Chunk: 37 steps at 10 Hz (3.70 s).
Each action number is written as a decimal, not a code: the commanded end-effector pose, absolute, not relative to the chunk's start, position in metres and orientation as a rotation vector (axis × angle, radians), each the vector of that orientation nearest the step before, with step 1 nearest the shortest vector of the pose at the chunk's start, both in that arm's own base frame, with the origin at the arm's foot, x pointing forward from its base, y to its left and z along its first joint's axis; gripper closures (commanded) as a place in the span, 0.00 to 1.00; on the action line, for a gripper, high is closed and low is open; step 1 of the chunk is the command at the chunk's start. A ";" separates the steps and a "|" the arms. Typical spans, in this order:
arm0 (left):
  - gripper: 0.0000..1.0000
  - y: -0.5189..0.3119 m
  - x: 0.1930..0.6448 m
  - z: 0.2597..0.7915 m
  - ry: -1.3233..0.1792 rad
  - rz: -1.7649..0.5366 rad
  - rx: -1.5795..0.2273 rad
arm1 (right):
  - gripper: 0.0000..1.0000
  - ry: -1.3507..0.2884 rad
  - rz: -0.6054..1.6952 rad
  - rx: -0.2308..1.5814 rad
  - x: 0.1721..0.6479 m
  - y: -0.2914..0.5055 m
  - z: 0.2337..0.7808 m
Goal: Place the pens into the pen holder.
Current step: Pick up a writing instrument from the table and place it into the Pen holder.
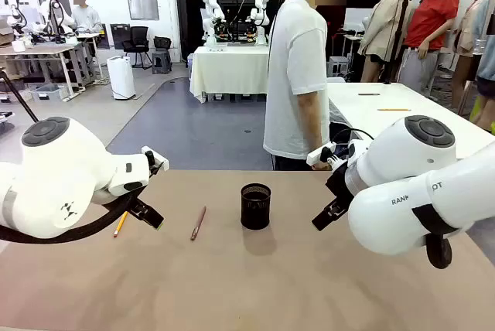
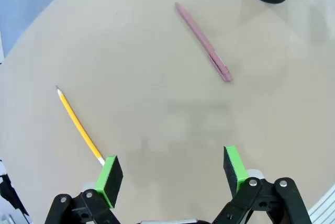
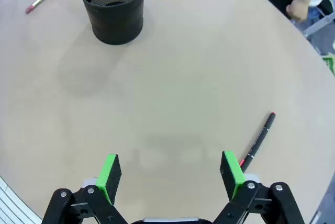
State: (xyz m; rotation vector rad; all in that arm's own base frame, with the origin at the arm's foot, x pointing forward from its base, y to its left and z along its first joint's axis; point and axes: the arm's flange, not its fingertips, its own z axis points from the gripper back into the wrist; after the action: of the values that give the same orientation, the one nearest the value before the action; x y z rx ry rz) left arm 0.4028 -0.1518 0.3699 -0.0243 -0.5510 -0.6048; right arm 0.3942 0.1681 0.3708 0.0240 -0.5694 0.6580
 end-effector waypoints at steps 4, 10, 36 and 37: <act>0.00 -0.152 0.403 0.370 -0.551 -0.605 -0.024 | 0.00 -0.570 0.658 0.024 0.394 0.168 0.371; 0.00 -0.152 0.403 0.370 -0.551 -0.605 -0.024 | 0.00 -0.570 0.658 0.024 0.394 0.168 0.371; 0.00 -0.180 0.397 0.391 -0.715 -0.790 -0.018 | 0.00 -0.481 0.642 -0.203 0.392 0.160 0.378; 0.00 -0.181 0.400 0.391 -0.632 -0.824 -0.071 | 0.00 -0.498 0.686 -0.114 0.393 0.162 0.381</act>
State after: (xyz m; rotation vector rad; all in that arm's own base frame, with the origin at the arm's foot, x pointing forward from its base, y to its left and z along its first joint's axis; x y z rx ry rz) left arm 0.3953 -0.1842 0.3879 -0.0273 -0.6876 -0.8000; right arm 0.3914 0.1626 0.3779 -0.1843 -0.4849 0.6480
